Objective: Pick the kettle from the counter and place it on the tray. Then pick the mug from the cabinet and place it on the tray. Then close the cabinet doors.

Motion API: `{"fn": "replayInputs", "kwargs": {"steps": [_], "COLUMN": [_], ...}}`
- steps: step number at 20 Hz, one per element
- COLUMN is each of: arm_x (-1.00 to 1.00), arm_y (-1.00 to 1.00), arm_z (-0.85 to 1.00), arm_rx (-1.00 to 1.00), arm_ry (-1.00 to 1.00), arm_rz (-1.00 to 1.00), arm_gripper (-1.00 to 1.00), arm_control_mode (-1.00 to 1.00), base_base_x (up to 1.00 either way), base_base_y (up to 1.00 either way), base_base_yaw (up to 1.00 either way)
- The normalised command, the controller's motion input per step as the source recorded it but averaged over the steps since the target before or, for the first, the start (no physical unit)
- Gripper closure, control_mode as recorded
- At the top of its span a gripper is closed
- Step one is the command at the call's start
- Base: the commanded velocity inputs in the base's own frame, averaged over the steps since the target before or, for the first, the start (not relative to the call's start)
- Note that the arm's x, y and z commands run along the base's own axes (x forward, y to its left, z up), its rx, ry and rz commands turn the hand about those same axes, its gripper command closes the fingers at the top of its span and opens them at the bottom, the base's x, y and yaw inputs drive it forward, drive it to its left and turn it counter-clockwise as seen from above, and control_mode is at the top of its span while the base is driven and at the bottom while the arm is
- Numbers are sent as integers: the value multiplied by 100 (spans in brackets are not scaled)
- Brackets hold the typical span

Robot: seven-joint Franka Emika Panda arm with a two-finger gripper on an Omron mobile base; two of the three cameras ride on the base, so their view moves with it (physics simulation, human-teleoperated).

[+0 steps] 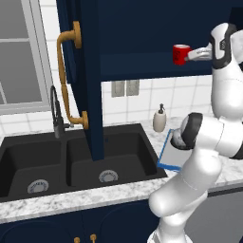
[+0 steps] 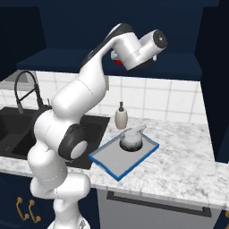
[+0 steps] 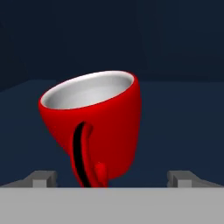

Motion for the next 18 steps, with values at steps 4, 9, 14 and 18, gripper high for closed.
{"fn": "replayInputs", "kwargs": {"steps": [4, 9, 14, 18], "arm_x": [26, 8, 8, -2], "arm_y": [0, 0, 0, 0], "arm_z": [0, -2, -2, 0], "arm_rx": [0, 0, 0, 0], "arm_ry": [0, 0, 3, -17], "arm_rz": [9, 10, 1, 1], "arm_gripper": [-100, 100, 100, 100], "arm_control_mode": [-100, -100, -100, -100], "base_base_x": [0, 0, 0, 0], "base_base_y": [0, 0, 0, 0], "base_base_yaw": [0, 0, 0, 0]}}
